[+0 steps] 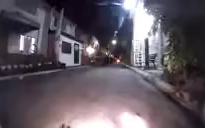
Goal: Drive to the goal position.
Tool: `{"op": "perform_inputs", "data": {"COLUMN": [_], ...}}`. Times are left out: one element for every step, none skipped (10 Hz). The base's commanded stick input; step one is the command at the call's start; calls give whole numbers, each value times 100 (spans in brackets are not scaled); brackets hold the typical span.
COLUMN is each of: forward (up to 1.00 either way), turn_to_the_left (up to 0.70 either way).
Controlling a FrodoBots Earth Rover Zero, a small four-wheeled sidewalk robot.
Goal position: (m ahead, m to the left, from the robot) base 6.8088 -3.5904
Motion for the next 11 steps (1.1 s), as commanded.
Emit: {"op": "perform_inputs", "data": {"forward": [70,70,70,70,70,70,70,70,70,70,70], "turn_to_the_left": [0,-27,-27,-27,-27,-27,-27,-14,0,0,0]}}
